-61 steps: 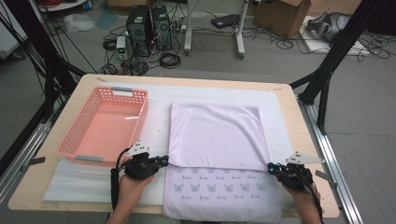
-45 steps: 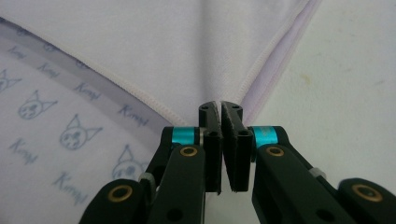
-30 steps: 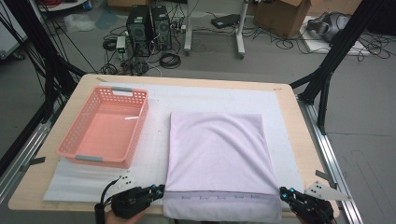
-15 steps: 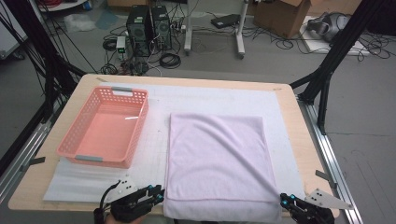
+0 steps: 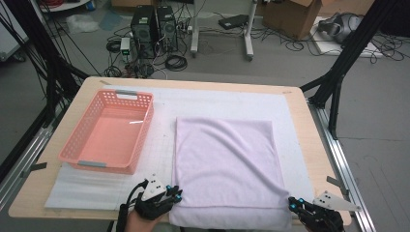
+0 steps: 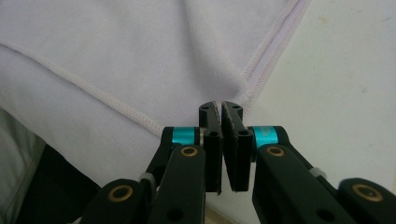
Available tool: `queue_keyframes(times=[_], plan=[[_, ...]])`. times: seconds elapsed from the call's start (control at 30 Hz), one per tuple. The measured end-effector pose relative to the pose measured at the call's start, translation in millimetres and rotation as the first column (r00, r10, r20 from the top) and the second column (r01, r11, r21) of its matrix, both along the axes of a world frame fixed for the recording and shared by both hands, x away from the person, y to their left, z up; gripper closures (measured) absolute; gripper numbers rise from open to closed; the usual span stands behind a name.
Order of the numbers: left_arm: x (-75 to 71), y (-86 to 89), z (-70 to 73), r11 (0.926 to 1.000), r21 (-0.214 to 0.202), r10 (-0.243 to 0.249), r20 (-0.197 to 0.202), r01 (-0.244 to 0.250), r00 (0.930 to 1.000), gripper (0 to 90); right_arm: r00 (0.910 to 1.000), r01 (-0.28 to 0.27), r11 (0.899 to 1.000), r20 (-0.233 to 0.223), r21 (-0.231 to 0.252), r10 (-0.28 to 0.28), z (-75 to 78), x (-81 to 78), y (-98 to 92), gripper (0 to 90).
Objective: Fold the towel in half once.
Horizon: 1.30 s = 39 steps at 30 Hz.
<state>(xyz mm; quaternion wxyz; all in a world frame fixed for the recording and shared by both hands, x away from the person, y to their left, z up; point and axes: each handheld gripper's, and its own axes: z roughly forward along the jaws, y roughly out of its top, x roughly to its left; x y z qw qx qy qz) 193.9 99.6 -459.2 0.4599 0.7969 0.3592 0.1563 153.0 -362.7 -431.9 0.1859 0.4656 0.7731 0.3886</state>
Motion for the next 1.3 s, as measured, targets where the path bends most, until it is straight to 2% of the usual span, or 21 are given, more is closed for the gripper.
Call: queue_keyframes(times=[0.07,0.17,0.3,0.37,0.47,0.7,0.9,1.03,1.13,1.3], plan=[[-1.3,-1.5,0.4,0.9999,0.015,-0.001,0.013,0.001,0.9999,85.0,1.0,-0.004,1.0,0.003,-0.004,0.004,-0.4,0.9,0.4,86.7],[-1.1,0.2,0.7,1.0,0.002,0.0,0.006,0.0,1.0,86.3,1.0,-0.003,1.0,0.003,-0.004,0.003,-0.3,1.3,0.5,86.7],[-1.2,7.3,4.5,0.9978,-0.067,-0.001,-0.013,0.0,0.9999,86.6,1.0,-0.001,1.0,0.0,-0.001,0.001,-0.7,1.3,0.0,86.7],[-1.4,12.5,7.5,0.9932,-0.117,-0.006,-0.02,0.004,0.9998,86.6,1.0,0.0,1.0,0.0,0.002,0.0,-0.7,1.5,-0.2,86.7],[-2.1,17.4,9.2,0.9868,-0.162,-0.006,-0.024,0.002,0.9997,86.5,1.0,0.001,1.0,0.0,0.008,-0.001,-0.3,1.5,0.1,86.6],[-6.0,21.2,13.4,0.9745,-0.223,-0.029,-0.031,0.021,0.9991,86.8,1.0,-0.004,1.0,0.007,0.006,0.004,1.1,1.3,0.5,86.7],[-15.9,25.5,20.4,0.9701,-0.241,-0.041,-0.04,0.03,0.9984,87.0,0.9998,-0.014,0.999,0.013,0.033,0.013,5.7,-5.4,-3.2,86.8],[-25.3,30.1,26.1,0.9684,-0.247,-0.048,-0.037,0.037,0.9981,87.1,0.9995,-0.025,0.998,0.019,0.055,0.024,12.4,-15.2,-5.1,86.8],[-36.3,34.9,29.2,0.968,-0.246,-0.062,-0.037,0.051,0.9974,87.1,0.9991,-0.039,0.996,0.02,0.074,0.038,18.6,-23.4,-5.0,86.9],[-53.8,42.6,31.4,0.9653,-0.251,-0.084,-0.043,0.071,0.9955,87.1,0.9978,-0.067,0.995,0.013,0.07,0.066,26.8,-41.8,-3.6,86.9]])
